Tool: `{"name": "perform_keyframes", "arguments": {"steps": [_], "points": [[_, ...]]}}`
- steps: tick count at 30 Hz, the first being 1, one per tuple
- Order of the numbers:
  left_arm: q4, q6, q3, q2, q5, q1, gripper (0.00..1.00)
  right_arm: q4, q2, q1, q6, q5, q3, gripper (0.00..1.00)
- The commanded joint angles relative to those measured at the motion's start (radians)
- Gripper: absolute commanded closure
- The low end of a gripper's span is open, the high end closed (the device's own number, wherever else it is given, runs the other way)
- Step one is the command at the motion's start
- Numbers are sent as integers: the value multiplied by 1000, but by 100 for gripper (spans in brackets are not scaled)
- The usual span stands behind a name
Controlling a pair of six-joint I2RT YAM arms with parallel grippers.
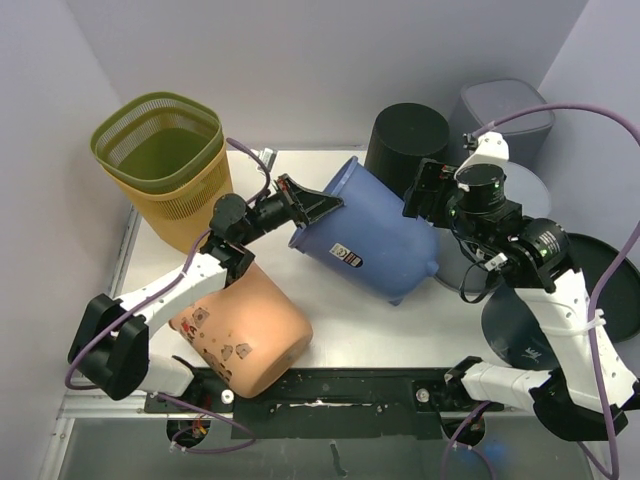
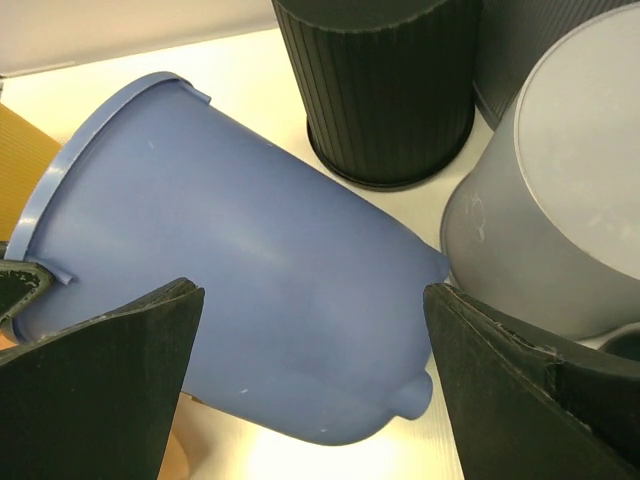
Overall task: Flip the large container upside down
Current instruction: Place the container at the center of the board.
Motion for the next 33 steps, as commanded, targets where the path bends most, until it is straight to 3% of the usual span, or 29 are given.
{"name": "perform_keyframes", "arguments": {"steps": [1, 6, 11, 14, 16, 19, 23, 25, 26, 28, 33], "points": [[85, -30, 15, -9, -1, 14, 100, -20, 2, -17, 26, -43, -34, 2], [-32, -38, 12, 35, 25, 53, 100, -46, -1, -21, 94, -108, -141, 2], [-47, -86, 1, 108, 117, 110, 97, -37, -29, -21, 148, -158, -270, 2], [-71, -79, -2, 140, 144, 125, 60, -30, -48, -23, 169, -152, -302, 2], [-138, -21, 12, 149, 148, 125, 47, -32, -53, -24, 172, -146, -312, 2], [-325, 136, 67, 144, 136, 126, 40, -45, -51, -24, 176, -137, -321, 3], [-619, 366, 174, 128, 66, 127, 37, -59, -57, -25, 185, -127, -339, 2], [-717, 397, 213, 120, 54, 125, 36, -64, -63, -25, 195, -121, -350, 2], [-748, 397, 226, 114, 54, 125, 36, -65, -65, -26, 199, -119, -361, 2], [-785, 540, 239, 106, -6, 125, 36, -59, -71, -26, 205, -117, -377, 3], [-824, 603, 253, 93, -13, 125, 43, -43, -79, -36, 219, -123, -423, 2]]}}
